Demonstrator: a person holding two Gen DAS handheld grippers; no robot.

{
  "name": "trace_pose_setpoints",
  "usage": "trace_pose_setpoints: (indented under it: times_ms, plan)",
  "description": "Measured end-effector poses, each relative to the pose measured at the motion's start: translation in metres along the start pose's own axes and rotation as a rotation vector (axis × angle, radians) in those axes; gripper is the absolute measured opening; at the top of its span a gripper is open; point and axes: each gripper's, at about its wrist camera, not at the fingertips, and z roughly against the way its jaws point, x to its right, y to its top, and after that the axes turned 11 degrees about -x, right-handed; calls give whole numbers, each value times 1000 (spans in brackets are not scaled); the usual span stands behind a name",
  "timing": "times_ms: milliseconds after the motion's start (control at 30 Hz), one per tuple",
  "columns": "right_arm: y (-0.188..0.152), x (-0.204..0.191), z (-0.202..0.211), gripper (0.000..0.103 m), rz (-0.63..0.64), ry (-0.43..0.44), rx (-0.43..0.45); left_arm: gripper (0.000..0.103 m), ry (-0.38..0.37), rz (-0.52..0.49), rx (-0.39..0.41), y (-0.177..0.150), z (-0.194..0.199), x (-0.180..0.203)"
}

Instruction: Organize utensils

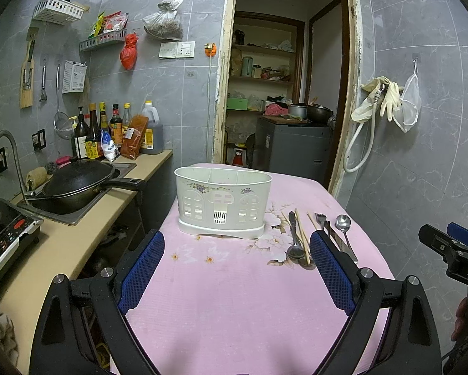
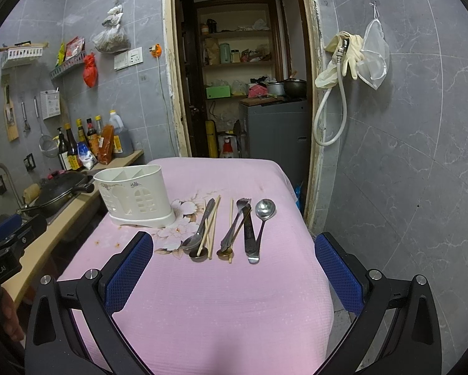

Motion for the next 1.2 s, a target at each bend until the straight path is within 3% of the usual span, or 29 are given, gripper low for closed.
trace_pose_setpoints:
  times_ms: [1200]
  plan:
    - [1, -4, 5, 103, 3, -2, 2, 91, -5, 0, 2, 0, -1, 4]
